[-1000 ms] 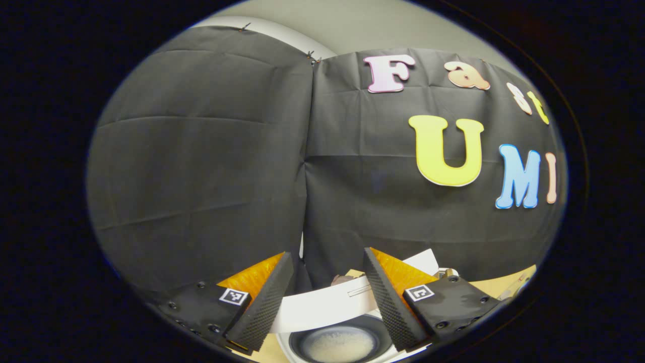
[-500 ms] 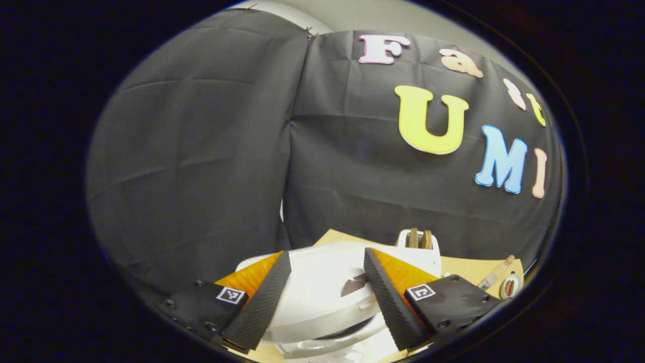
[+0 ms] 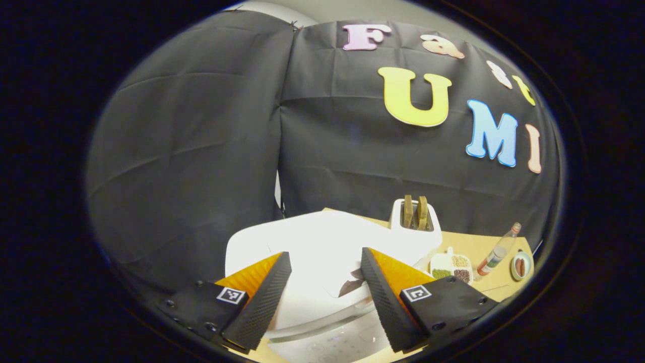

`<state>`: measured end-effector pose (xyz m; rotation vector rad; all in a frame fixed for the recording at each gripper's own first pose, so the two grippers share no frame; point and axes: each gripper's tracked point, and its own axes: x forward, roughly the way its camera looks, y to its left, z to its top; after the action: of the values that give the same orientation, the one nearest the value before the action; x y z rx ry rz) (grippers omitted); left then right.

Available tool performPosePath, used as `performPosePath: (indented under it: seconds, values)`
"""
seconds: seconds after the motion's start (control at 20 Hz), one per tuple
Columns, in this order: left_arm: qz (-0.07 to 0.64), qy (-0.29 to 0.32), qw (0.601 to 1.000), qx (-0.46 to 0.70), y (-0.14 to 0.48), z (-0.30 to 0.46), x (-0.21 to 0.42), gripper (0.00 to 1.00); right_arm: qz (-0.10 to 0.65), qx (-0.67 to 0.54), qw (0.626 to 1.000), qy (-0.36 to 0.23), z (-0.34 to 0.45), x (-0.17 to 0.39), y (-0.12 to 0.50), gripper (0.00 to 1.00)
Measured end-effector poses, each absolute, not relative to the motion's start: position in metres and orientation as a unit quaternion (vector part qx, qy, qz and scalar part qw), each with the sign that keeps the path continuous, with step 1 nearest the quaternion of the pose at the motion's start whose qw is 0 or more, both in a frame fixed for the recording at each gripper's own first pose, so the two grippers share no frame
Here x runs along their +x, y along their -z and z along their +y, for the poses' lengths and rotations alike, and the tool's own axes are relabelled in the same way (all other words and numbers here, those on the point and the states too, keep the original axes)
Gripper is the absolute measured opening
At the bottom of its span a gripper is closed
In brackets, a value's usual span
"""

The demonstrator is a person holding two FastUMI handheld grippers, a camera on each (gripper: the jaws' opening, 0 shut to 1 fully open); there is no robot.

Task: Close the left gripper, press the button to open the rice cooker; take a wooden spoon from the chopstick holder with the right hand, scoop a spoonful of rice and pour it into the rice cooker, then put the wooden spoon back into the chopstick holder.

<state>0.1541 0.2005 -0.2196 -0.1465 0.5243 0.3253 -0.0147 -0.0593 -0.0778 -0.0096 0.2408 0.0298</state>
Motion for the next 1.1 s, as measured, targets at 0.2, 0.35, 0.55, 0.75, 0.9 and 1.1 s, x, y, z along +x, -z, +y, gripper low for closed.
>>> performPosePath:
  seconds: [0.2,0.35,0.55,0.75,0.9,1.1]
  values:
    - [0.267,-0.154,0.95,-0.055,0.234,0.196,0.149,0.97,0.123,-0.008,0.992,-0.017,-0.055,-0.014,0.081,0.96]
    - [0.276,-0.152,0.948,-0.044,0.245,0.194,0.148,0.97,0.124,-0.008,0.992,-0.016,-0.054,-0.014,0.082,0.96]
    - [0.277,-0.158,0.947,-0.031,0.255,0.191,0.144,0.98,0.128,-0.008,0.992,-0.015,-0.053,-0.013,0.085,0.96]
    - [0.269,-0.165,0.948,-0.032,0.255,0.192,0.145,1.0,0.134,-0.005,0.991,-0.026,-0.043,-0.01,0.091,0.96]
    - [0.257,-0.15,0.954,-0.033,0.245,0.19,0.143,0.98,0.133,-0.003,0.99,-0.037,-0.031,-0.005,0.091,0.96]
    - [0.18,-0.146,0.972,-0.035,0.185,0.196,0.153,0.97,0.104,-0.021,0.993,-0.056,-0.015,0.005,0.068,0.96]
